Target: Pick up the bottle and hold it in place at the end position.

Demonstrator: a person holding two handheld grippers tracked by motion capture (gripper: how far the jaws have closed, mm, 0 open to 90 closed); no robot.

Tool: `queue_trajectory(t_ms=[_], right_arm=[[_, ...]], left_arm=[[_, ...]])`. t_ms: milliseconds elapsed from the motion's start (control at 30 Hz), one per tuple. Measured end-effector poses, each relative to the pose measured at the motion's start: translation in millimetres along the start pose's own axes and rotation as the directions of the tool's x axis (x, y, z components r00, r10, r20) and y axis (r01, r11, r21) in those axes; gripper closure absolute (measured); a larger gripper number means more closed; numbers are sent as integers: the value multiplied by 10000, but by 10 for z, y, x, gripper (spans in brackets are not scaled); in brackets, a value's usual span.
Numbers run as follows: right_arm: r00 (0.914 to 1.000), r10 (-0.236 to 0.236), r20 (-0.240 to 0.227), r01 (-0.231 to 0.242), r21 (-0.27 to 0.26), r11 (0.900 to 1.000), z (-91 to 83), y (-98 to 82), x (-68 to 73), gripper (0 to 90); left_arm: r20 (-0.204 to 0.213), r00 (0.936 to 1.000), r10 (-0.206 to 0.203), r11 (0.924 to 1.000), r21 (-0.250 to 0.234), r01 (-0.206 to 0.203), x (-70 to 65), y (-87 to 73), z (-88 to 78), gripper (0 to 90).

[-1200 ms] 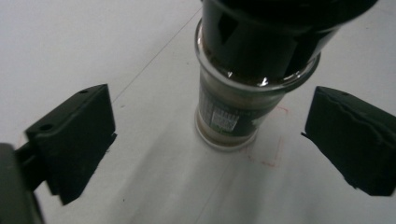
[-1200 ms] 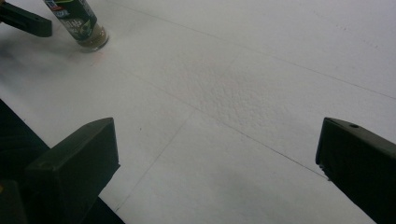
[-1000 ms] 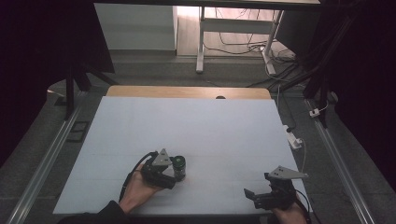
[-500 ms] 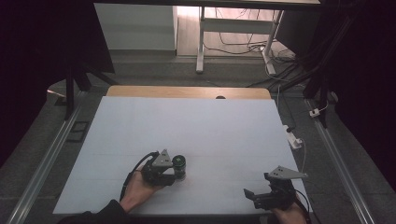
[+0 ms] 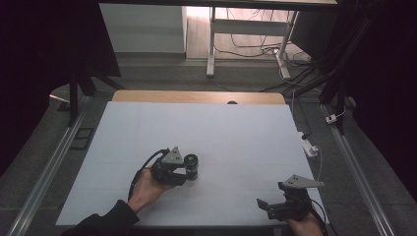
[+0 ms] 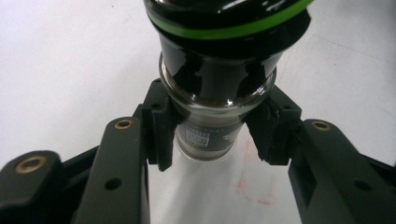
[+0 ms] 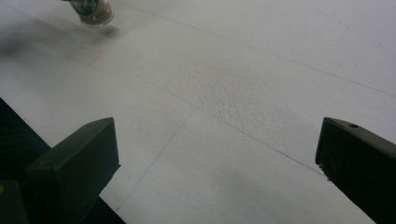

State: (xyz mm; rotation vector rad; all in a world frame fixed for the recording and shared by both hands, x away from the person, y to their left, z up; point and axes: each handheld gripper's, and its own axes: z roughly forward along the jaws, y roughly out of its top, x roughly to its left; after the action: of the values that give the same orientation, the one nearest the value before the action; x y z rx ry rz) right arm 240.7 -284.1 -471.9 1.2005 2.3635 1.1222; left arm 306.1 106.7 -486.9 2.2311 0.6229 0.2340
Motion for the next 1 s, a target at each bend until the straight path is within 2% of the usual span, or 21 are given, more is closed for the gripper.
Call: queue_trajectory(t_ms=[100, 267, 433, 1000], right_arm=[[10000, 10, -27, -10, 3, 10000, 1, 1, -3, 0], [10000, 9, -36, -9, 32, 10000, 3, 4, -3, 0], [10000, 49, -58, -49, 19, 10000, 3, 3, -9, 0], [10000, -11, -85, 11, 32, 10000, 5, 5, -4, 0]], left_arm=[[-1, 10000, 59, 10000, 15, -59, 64, 63, 2, 537], [94, 9999, -140, 9998, -124, 142, 180, 164, -12, 537], [-172, 9998, -116, 9997, -204, 113, 265, 254, 0, 537], [-477, 9981, -393, 9987, -351, 376, 610, 405, 244, 536]])
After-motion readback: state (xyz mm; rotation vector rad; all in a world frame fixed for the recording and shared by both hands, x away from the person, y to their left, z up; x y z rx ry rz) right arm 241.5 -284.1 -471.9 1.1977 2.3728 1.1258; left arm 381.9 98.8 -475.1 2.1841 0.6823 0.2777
